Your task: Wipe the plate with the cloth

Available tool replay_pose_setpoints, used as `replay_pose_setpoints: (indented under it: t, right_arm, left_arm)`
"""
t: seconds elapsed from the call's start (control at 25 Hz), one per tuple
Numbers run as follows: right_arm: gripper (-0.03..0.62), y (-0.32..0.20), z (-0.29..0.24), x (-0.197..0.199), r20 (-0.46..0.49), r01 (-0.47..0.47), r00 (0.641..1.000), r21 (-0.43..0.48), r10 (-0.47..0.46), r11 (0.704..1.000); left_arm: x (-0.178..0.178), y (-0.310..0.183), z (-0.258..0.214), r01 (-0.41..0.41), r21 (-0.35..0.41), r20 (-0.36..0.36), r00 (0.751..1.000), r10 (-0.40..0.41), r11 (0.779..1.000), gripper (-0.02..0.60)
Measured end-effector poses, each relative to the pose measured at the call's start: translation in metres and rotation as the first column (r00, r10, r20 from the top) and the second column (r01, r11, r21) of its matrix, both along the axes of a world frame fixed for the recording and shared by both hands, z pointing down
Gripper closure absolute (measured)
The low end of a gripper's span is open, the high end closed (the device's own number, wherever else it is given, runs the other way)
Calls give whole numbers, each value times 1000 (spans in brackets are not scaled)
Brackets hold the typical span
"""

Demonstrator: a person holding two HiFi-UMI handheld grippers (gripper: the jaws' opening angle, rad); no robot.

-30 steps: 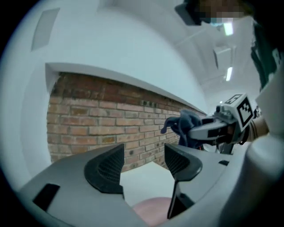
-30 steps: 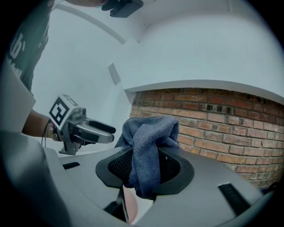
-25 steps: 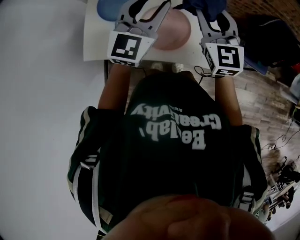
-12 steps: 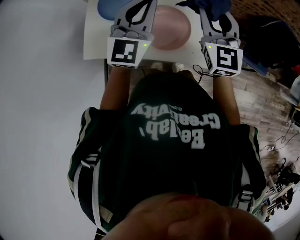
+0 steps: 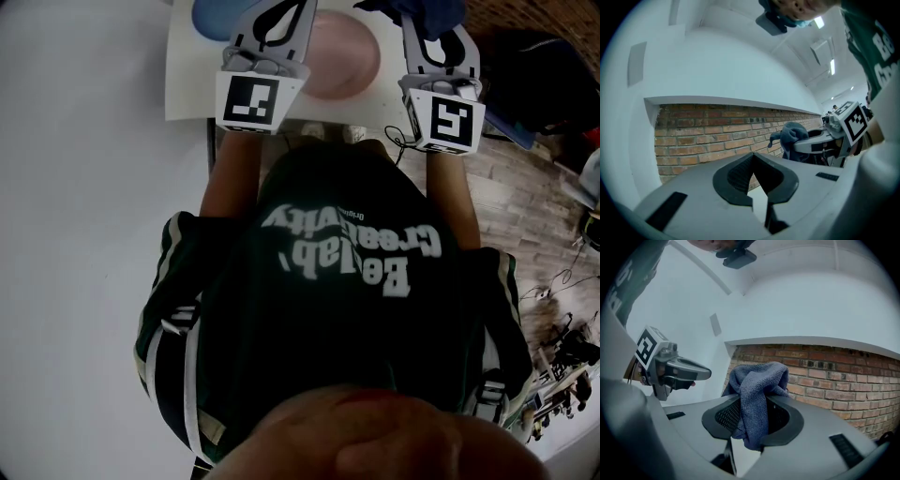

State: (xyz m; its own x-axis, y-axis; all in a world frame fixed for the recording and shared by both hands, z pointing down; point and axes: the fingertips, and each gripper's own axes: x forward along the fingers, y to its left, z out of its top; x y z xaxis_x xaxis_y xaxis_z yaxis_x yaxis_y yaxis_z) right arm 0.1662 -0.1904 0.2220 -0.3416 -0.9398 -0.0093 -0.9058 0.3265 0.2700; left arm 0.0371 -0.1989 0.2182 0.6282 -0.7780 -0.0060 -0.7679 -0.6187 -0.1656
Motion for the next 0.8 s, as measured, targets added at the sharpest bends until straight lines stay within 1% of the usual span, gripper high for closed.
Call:
replay_pose_setpoints:
  t: [0.24, 0.44, 0.64, 0.8]
  right_arm:
    - [487, -6, -7, -3, 4, 1, 1000, 15, -1, 1000]
    - [487, -12, -12, -3, 3, 8, 1000, 9, -8, 1000]
    - [487, -6, -2, -6, 6, 12, 1000, 12, -12, 1000]
    - [487, -5, -9, -7, -2, 14, 1000, 19, -14, 1000]
  left_arm:
    - [-1, -6, -3, -3, -3, 2, 1000, 3, 1000, 580]
    - [0, -12, -7, -3, -16, -2, 1000, 3, 1000, 580]
    - [0, -6, 4, -4, -16, -8, 1000, 3, 1000, 580]
    - [0, -7, -3, -2, -12, -12, 1000, 2, 1000, 580]
